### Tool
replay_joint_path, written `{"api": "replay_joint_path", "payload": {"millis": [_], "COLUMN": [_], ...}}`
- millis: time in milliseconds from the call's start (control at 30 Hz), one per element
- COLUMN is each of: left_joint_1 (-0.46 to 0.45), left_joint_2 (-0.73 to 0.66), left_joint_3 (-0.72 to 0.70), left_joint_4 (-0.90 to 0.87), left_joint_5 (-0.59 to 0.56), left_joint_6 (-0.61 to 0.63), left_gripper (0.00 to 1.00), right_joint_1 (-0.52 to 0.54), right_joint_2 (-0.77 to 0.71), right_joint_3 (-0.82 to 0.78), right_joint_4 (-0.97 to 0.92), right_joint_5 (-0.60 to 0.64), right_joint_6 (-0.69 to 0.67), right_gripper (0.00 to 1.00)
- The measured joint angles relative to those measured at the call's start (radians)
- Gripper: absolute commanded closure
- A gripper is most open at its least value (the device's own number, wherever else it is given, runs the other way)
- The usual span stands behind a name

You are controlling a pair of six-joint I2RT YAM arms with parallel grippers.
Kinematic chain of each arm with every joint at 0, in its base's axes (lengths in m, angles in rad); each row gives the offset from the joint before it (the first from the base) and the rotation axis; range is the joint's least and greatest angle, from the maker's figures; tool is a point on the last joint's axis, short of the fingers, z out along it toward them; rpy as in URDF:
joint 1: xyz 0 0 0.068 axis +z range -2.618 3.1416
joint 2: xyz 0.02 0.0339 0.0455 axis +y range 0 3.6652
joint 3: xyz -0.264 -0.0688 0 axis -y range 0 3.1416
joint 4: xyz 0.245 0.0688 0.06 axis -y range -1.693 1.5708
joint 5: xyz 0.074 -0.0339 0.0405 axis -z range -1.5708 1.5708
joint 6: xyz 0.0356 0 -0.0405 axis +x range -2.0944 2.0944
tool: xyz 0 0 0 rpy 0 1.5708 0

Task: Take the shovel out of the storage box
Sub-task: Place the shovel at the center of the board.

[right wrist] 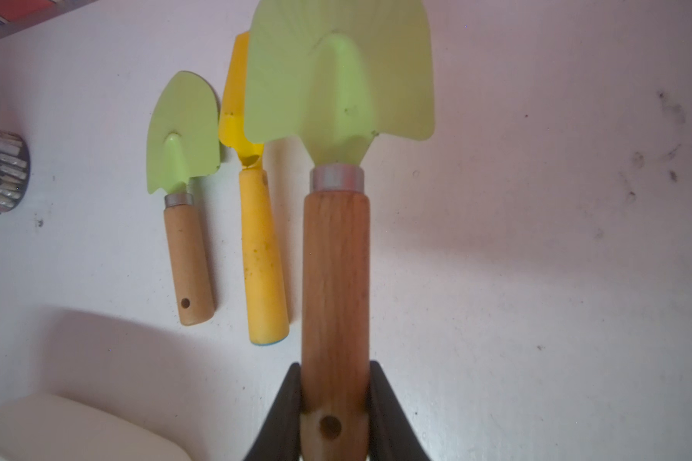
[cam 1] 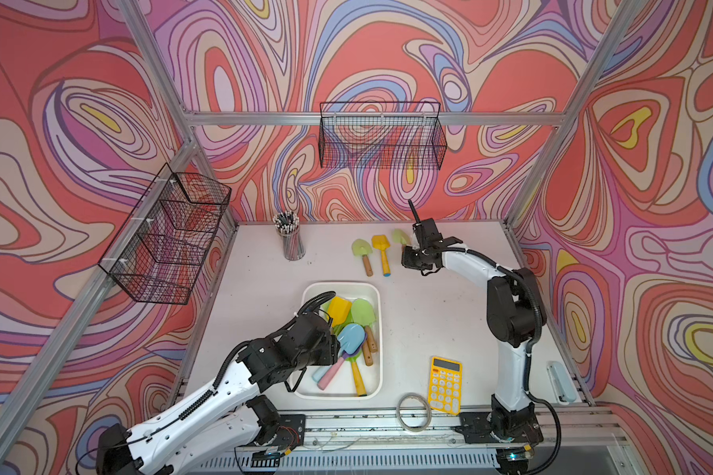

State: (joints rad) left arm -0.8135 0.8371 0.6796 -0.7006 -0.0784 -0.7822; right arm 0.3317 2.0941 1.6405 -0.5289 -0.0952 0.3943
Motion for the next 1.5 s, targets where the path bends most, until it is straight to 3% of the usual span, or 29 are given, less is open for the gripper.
{"api": "replay_joint_path", "payload": {"millis": [433, 1000, 1500], "left_joint_1": [-0.032, -0.044, -0.057], "left_joint_2": [-0.01, -0.015, 0.0], "left_joint_3": [-0.027, -0.043, -0.06], "left_joint_4": [-0.025, -0.026, -0.043], "left_joint_5": [-0.026, -0.046, -0.046], "left_joint_6": [-0.031, -0.041, -0.036], "left_gripper": [0.36, 0.36, 0.35], "right_joint_1": [-0.011, -0.012, -0.006], "right_joint_2": [0.153, 0.22, 0.235], "right_joint_3": [0.157, 0.226, 0.225], "right_joint_4": [-0.065, -0.093, -0.109], "right_joint_5": [0.051, 0.061, 0.073], "right_joint_6": [-0.04, -0.057, -0.06], "right_gripper": [0.78, 0.77, 0.66]}}
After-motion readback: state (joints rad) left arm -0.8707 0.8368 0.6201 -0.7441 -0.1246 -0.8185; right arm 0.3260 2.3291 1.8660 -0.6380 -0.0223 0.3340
